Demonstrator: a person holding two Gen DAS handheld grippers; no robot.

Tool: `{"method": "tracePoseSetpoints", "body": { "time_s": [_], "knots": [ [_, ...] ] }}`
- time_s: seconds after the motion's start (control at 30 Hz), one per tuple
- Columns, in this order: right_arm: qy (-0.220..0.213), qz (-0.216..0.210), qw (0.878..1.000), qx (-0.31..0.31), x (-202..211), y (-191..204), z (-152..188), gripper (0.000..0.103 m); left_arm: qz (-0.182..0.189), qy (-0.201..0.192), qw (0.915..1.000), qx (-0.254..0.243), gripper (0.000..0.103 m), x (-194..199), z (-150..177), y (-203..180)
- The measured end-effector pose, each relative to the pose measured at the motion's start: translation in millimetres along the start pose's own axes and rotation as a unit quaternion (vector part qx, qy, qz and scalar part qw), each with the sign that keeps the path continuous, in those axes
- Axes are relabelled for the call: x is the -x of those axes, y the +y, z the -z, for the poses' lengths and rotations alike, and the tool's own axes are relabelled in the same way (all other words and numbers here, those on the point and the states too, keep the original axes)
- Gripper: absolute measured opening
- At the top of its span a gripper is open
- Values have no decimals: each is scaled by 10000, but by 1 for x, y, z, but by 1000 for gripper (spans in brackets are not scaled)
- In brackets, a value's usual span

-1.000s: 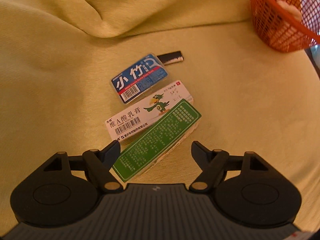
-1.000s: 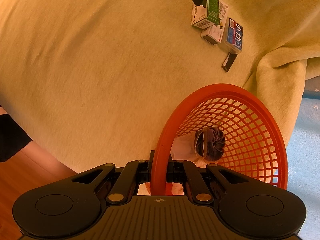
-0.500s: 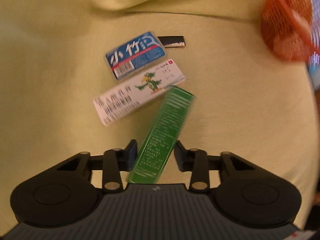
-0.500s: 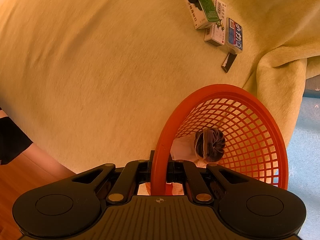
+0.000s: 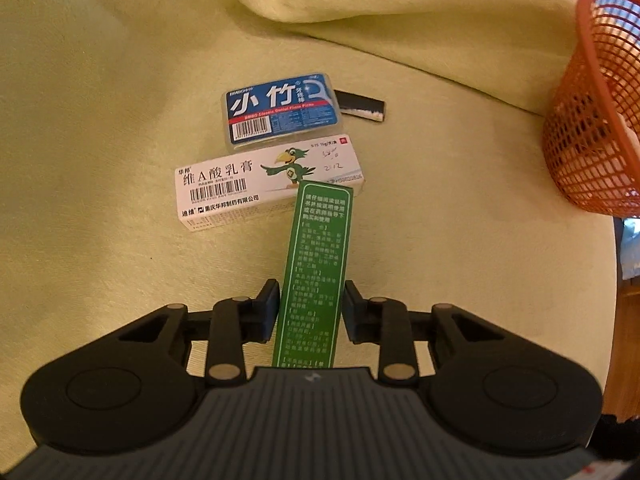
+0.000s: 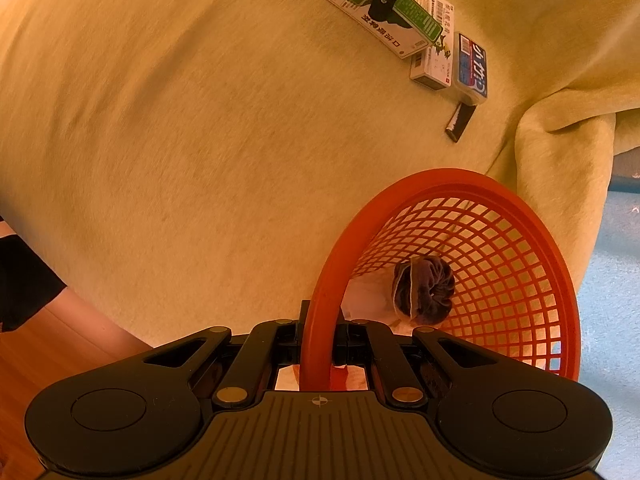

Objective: Organize objects
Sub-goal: 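Close the left tool on the end of the green box, then carry the green box with the left tool into the wastebasket and release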

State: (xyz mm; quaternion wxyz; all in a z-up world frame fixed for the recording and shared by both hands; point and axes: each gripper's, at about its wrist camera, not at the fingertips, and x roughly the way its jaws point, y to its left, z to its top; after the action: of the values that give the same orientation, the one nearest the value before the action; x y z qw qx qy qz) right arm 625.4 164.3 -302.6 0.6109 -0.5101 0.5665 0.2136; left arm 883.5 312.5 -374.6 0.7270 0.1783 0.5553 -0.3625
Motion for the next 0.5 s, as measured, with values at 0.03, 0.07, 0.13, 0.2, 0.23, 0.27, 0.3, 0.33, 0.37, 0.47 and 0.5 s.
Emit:
{"method": "tracePoseSetpoints", "body": {
  "time_s": [0.03,0.07,0.13,0.2,0.23,0.27,0.3,0.33,0.37,0.47,0.5],
  "knots": [
    [1,4,10000,3,0,0,0,3,-19,32,10000,17,27,-2,-1,-1],
    [2,7,10000,-3,0,0,0,3,-54,52,10000,30,27,-3,-1,-1],
    [4,15,10000,-8,0,0,1,3,-62,107,9999,69,26,-3,-2,-1],
    [7,33,10000,27,0,0,1,3,-103,187,9996,171,25,-1,-2,-1],
    [7,38,10000,39,-1,0,1,3,-94,214,9994,260,25,1,-2,-1],
    [11,41,10000,49,-1,0,1,3,-54,222,9991,359,25,3,-1,0],
    [13,44,10000,53,-1,0,1,3,1,225,9986,472,25,6,0,0],
    [16,49,10000,59,-1,0,1,3,61,226,9980,584,25,10,1,0],
    [23,55,10000,71,-1,0,1,3,102,218,9975,663,25,13,2,0],
    [35,64,9999,84,-1,0,0,3,191,206,9963,811,25,25,3,-6],
    [38,67,9999,91,-1,0,0,3,227,184,9959,855,25,30,4,-8]
  ]
}}
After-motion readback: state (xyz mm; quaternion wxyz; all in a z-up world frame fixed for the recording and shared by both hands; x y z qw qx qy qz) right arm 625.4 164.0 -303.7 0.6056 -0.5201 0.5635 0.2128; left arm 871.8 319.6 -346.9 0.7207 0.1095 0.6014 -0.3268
